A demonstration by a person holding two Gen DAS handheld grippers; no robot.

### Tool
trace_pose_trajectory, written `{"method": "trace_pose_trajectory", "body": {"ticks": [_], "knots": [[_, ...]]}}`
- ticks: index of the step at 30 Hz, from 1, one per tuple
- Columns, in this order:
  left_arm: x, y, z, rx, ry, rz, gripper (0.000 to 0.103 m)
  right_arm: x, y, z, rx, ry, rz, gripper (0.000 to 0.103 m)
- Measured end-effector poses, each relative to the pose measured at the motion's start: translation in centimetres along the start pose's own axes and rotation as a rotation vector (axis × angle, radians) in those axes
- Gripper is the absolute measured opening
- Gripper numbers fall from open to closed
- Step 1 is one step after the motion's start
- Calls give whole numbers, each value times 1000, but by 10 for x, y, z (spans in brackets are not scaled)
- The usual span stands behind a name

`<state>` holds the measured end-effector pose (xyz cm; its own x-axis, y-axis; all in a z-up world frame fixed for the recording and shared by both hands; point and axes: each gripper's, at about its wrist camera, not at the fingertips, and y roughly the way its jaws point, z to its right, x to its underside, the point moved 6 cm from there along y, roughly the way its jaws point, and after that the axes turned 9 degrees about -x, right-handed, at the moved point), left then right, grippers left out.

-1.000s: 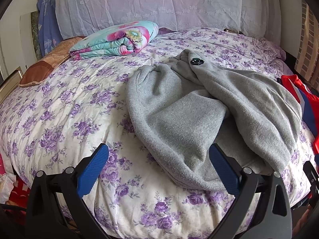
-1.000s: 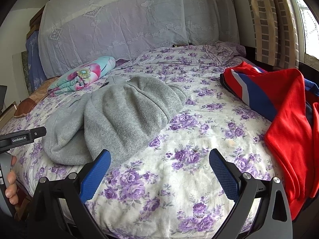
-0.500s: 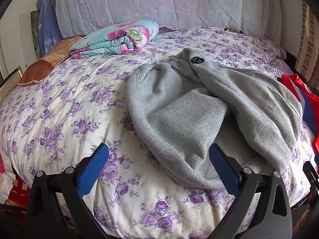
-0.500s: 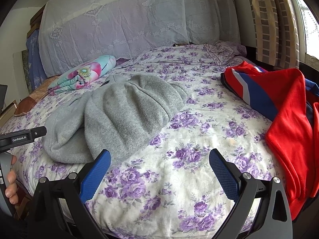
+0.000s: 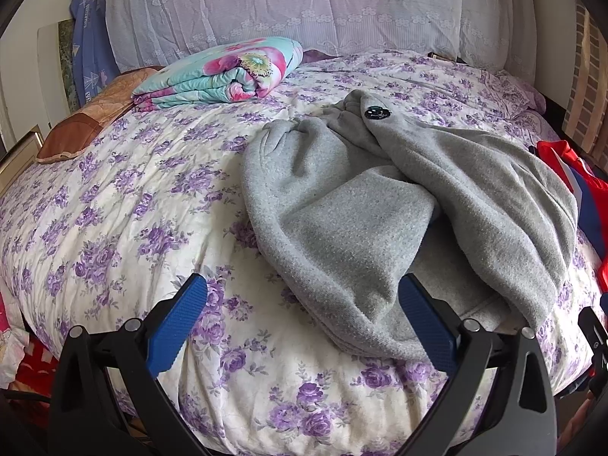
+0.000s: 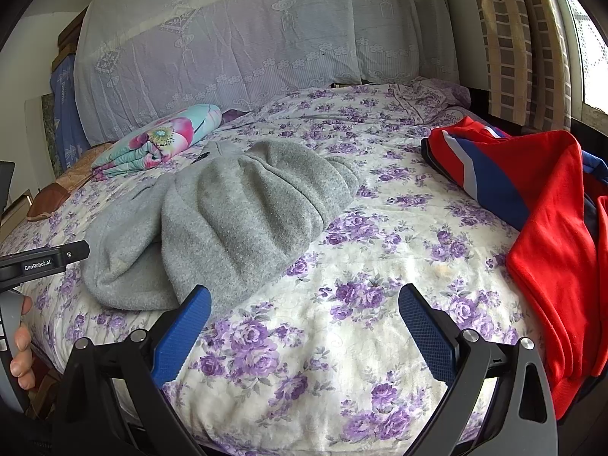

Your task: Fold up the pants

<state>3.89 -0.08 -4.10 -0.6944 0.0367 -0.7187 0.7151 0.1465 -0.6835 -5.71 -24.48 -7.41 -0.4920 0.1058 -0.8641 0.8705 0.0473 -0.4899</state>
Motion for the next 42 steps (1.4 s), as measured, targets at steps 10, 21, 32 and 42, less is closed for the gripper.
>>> {"method": "trace_pose_trajectory", "body": {"ticks": [10, 21, 32, 42], "knots": [[-36, 29, -36, 95, -55, -63, 98, -47, 9, -26, -90, -159, -18, 100], [-108, 177, -32, 280, -170, -371, 98, -228, 151, -102, -210, -432, -156, 99], [-108, 186, -1, 336, -146, -342, 21, -181, 383, -125, -54, -442, -638, 28], [-128, 28, -83, 332, -244, 79, 17, -288, 255, -235, -416, -560, -242, 17]]}}
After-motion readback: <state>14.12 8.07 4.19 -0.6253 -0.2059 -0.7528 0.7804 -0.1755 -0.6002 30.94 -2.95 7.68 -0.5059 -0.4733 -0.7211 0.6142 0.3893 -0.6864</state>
